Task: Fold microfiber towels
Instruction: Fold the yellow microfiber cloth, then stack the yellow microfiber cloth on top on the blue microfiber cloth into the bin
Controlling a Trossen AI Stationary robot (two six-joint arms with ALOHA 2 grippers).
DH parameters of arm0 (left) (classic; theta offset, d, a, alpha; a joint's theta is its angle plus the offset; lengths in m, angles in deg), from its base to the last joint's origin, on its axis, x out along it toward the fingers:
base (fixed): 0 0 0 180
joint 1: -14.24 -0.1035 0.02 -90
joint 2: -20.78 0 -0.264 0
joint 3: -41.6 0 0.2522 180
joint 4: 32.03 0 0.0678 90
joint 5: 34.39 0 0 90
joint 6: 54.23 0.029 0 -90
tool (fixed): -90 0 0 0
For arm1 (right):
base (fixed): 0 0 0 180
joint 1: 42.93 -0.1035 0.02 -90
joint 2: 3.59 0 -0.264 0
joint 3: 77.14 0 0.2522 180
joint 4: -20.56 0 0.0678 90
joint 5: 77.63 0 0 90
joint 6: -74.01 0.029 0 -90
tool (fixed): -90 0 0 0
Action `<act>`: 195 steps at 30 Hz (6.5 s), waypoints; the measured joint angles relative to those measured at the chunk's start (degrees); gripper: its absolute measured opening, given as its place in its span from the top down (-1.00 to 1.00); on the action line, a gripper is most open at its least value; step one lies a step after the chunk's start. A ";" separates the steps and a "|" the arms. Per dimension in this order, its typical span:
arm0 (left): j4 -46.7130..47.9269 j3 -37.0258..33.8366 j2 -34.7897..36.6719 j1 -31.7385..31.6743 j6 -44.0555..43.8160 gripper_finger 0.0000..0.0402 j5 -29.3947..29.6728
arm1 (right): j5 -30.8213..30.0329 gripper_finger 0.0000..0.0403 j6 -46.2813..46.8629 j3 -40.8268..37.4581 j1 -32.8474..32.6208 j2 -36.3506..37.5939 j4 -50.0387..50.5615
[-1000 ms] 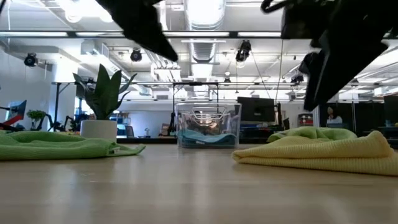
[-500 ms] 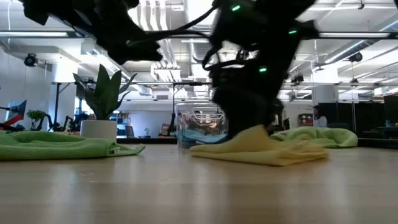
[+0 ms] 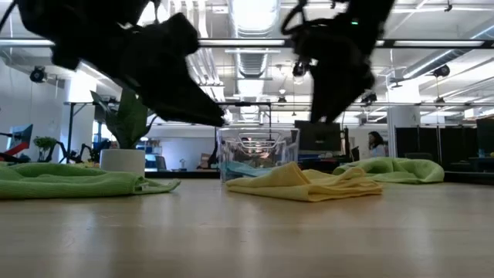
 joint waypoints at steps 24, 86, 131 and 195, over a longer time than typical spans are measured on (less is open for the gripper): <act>9.44 22.79 -26.39 -1.36 6.83 0.13 -5.87 | 18.88 -0.17 14.32 -15.71 5.41 -2.99 -17.41; 30.69 0.12 16.25 -0.04 -1.32 0.13 13.93 | 15.50 0.94 5.26 -3.34 6.53 -2.72 -10.21; 38.24 -1.24 19.31 0.26 -5.69 0.13 12.22 | 16.56 0.95 -15.53 51.88 31.54 -28.93 4.34; 35.21 -4.12 19.27 0.26 -5.63 0.13 3.32 | 16.41 0.93 -23.05 39.20 37.08 -27.76 9.64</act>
